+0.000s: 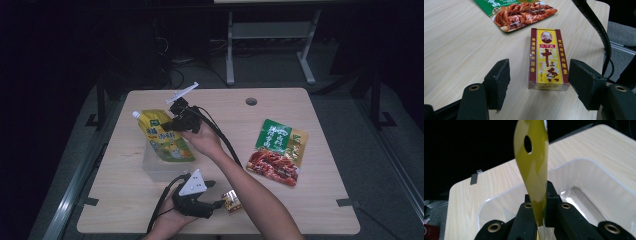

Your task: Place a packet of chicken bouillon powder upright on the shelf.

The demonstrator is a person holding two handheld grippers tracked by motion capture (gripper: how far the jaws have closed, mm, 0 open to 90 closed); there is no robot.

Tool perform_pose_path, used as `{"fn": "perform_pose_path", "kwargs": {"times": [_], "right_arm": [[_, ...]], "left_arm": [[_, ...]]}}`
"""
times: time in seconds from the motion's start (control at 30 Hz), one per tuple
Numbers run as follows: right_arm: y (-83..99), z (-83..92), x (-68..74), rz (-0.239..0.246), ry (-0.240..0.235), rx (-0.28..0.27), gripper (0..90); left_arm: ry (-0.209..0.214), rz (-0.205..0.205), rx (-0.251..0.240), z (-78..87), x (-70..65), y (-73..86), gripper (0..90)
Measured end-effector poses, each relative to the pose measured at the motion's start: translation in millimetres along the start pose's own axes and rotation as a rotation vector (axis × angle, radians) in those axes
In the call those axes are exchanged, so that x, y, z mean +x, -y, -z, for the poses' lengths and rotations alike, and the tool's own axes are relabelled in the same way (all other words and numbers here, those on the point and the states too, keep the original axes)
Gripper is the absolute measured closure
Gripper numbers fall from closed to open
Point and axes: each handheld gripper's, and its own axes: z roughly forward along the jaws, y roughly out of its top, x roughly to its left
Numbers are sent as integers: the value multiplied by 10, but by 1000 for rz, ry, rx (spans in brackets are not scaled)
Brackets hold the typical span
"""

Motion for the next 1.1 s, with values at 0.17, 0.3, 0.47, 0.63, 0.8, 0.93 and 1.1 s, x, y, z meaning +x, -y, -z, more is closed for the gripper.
{"fn": "perform_pose_path", "kwargs": {"times": [0.17,0.3,0.47,0.63,0.8,0.93,1.1], "right_arm": [[15,33,41,10,11,-53,897],[36,55,27,-3,-7,-111,897],[132,51,-23,-37,-27,-170,897],[234,31,-92,-74,-36,-191,897],[313,-13,-101,-58,-40,-188,896],[384,-35,-118,-49,-38,-179,893],[429,-11,-127,-37,-36,-175,881]], "left_arm": [[1,1,-6,-2,-7,-1,337],[2,4,-7,0,-5,1,338],[4,3,-3,-3,-8,1,338],[3,1,-3,-8,-11,0,338],[2,-4,0,-7,-5,-1,338],[1,-4,-2,0,1,-1,338],[1,-1,-2,-6,0,-1,337]]}}
